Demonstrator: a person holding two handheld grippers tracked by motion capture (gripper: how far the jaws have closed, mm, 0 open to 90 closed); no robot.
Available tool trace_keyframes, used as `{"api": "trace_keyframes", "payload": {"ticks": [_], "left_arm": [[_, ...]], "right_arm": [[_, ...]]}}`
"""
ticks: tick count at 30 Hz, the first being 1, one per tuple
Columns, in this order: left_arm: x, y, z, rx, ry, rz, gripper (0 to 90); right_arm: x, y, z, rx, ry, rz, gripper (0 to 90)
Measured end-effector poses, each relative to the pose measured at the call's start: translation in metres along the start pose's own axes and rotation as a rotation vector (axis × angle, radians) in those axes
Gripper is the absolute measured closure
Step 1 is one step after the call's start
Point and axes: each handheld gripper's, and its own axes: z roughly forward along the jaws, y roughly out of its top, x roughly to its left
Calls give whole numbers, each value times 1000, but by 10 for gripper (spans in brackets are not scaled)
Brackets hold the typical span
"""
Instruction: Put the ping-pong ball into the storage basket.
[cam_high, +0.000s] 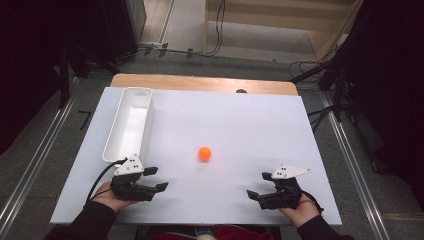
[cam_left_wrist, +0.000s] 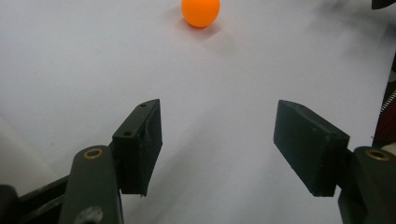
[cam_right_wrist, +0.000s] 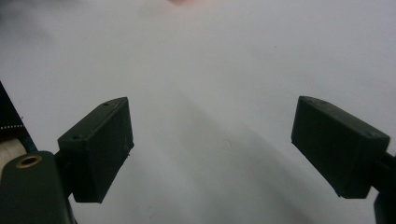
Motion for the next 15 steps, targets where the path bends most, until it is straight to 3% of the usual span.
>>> {"api": "trace_keyframes", "payload": {"ticks": [3,6,15], "left_arm": [[0,1,0,4,-3,5,325],[0,5,1,6,-44,-28,274],[-7,10,8,28,-39,-10,152]], "right_arm": [[0,-1,-1,-1,-1,-6,115],[-1,-1,-2,-2,3,-3,115],[-1,-1,-1,1,5,-6,115]]}}
